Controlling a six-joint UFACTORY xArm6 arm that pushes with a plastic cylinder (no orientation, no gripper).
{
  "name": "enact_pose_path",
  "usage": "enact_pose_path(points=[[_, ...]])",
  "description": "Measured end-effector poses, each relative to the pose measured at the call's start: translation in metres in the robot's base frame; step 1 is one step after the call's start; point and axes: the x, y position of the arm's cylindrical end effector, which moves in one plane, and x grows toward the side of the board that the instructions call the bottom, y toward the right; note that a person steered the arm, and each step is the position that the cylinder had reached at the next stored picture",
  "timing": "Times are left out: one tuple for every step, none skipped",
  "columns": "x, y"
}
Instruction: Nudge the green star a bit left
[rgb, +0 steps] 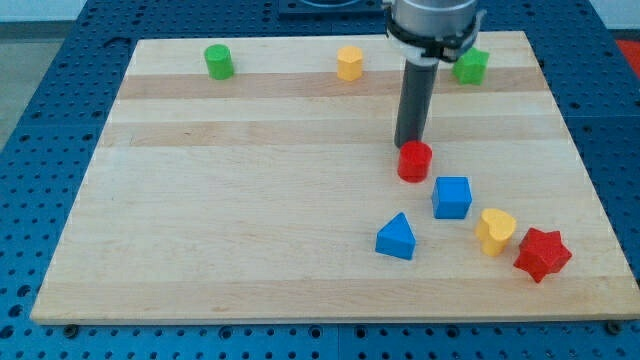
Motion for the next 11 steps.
enact_pose_path(points=[[0.037,-0.007],[0.043,-0.007],[0.037,-0.006],[-0.018,0.012],[-0.024,0.056],[-0.045,0.125],[-0.074,0.175],[-0.12,0.221],[-0.173,0.207],[-0.18,0.166],[-0.131,0.145]])
